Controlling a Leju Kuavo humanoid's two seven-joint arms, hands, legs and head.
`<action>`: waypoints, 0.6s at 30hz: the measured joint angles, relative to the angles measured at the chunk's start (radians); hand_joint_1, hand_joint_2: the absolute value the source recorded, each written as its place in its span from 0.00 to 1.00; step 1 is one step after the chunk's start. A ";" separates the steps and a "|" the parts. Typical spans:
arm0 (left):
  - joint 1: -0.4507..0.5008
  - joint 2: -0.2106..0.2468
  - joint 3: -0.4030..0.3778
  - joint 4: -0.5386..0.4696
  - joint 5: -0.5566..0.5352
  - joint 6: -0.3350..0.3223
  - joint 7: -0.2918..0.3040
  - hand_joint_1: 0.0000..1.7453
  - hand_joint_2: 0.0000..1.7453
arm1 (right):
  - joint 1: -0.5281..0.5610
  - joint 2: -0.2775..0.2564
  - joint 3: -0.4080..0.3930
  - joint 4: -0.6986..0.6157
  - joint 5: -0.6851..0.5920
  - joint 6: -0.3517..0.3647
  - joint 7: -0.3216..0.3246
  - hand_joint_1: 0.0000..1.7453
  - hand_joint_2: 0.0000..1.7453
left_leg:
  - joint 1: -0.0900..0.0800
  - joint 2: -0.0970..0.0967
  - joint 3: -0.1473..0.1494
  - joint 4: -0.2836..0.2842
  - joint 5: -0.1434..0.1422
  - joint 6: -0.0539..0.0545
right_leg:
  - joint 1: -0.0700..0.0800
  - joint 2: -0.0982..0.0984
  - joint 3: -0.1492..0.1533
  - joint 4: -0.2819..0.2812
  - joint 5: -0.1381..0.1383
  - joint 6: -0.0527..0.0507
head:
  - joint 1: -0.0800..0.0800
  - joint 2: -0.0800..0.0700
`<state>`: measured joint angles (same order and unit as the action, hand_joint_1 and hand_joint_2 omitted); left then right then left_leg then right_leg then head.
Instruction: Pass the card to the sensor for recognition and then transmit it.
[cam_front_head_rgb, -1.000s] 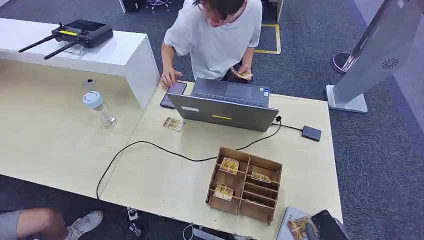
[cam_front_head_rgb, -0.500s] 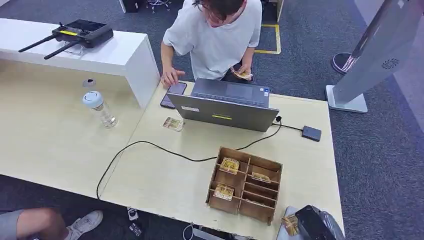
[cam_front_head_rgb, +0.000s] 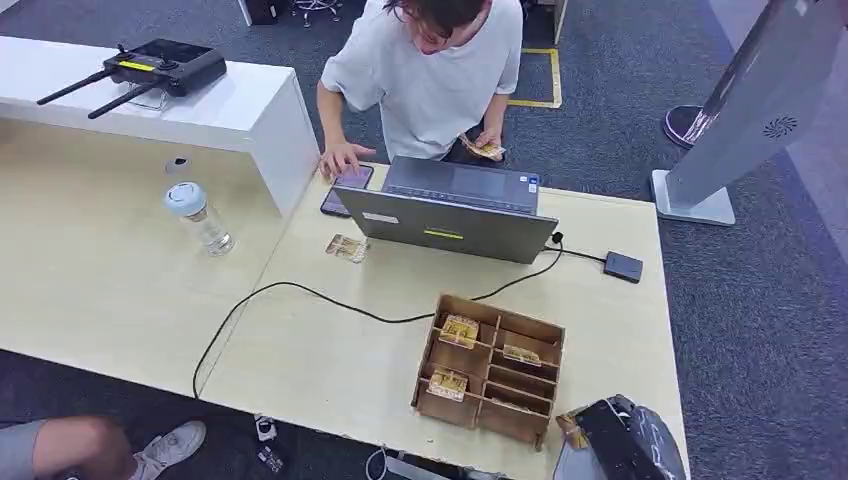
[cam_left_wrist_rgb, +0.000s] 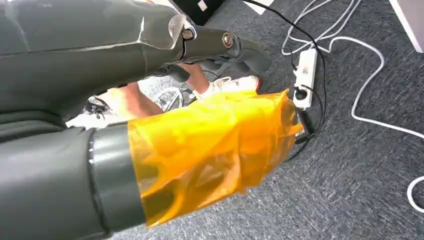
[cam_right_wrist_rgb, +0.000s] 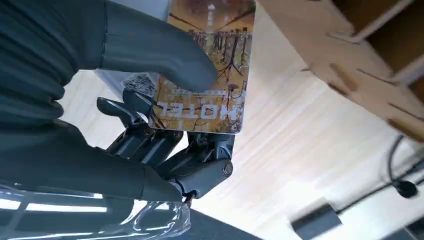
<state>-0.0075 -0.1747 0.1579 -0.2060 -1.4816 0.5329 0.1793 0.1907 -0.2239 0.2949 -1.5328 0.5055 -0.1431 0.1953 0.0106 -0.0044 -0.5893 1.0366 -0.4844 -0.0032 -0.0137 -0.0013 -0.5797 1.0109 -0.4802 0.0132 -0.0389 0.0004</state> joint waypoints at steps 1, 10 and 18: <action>0.000 0.000 0.000 0.000 0.002 0.000 0.000 0.00 0.00 | -0.001 0.006 0.000 -0.003 0.008 -0.006 -0.007 1.00 1.00 | 0.000 0.000 0.000 0.000 0.000 0.000 | 0.000 0.000 0.000 0.000 0.000 0.000 | 0.000 0.000; 0.001 -0.001 0.001 0.000 0.022 0.002 0.000 0.00 0.00 | -0.002 0.068 -0.019 -0.094 0.130 -0.077 -0.108 1.00 1.00 | 0.000 0.000 0.000 0.000 0.000 0.000 | 0.000 0.000 0.000 0.000 0.000 0.000 | 0.000 0.000; 0.001 -0.002 0.001 0.000 0.022 -0.011 0.019 0.00 0.00 | -0.004 0.124 -0.033 -0.199 0.230 -0.145 -0.208 1.00 1.00 | 0.000 0.000 0.000 0.000 0.000 0.000 | 0.000 0.000 0.000 0.000 0.000 0.000 | 0.000 0.000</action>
<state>-0.0070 -0.1766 0.1587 -0.2060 -1.4599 0.5222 0.1988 0.1868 -0.0999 0.2621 -1.7320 0.7355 -0.2884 -0.0126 0.0106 -0.0044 -0.5895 1.0366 -0.4844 -0.0033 -0.0137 -0.0013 -0.5799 1.0110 -0.4802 0.0131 -0.0389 0.0004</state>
